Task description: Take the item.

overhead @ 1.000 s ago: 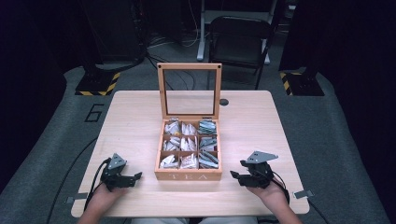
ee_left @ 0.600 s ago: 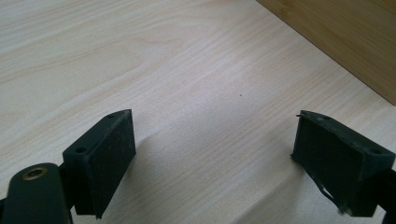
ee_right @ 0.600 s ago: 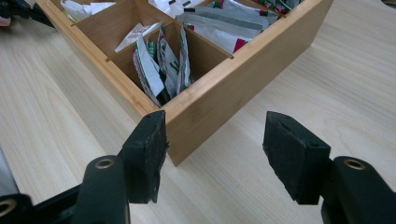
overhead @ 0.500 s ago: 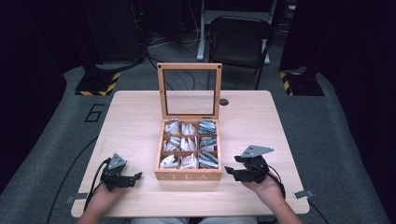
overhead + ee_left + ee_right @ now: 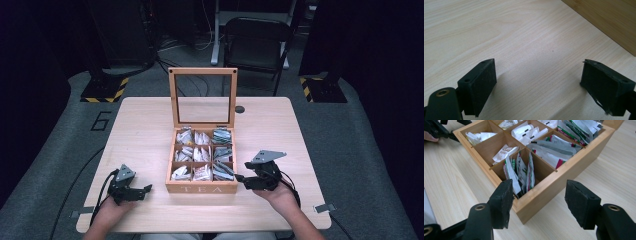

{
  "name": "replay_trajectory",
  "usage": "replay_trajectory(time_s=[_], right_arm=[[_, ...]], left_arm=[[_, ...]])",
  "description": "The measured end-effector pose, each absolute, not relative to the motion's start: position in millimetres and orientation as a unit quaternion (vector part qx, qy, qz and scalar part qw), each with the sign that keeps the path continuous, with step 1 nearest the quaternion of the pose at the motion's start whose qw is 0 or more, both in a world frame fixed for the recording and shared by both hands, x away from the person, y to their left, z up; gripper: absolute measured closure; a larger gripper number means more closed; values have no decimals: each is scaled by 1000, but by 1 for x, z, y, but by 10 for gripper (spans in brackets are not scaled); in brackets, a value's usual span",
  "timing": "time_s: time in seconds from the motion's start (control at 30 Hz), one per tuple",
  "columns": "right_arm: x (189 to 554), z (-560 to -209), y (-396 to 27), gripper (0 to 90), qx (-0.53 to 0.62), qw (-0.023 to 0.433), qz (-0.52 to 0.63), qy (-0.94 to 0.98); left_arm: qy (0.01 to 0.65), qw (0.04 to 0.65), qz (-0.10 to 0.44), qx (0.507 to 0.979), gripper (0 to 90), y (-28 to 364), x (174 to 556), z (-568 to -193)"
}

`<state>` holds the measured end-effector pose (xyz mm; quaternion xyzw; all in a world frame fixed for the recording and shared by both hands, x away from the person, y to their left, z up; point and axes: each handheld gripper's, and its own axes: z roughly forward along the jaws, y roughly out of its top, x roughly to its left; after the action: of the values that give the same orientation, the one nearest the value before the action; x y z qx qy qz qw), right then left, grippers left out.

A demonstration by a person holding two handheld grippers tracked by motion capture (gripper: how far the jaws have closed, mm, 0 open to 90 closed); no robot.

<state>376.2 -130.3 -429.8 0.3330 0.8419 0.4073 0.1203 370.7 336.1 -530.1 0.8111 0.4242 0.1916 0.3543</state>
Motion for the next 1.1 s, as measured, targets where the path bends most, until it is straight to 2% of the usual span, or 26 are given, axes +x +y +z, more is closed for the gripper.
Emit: replay_trajectory(time_s=[0.23,0.53,1.1], right_arm=[[385,-421,-126,425,326,119,409,844],[394,-419,-122,557,313,113,414,847],[408,-431,-100,663,288,107,393,867]], left_arm=[[426,356,190,810,128,336,371,-530],[424,354,192,811,128,336,371,-530],[427,356,189,809,127,336,370,-530]])
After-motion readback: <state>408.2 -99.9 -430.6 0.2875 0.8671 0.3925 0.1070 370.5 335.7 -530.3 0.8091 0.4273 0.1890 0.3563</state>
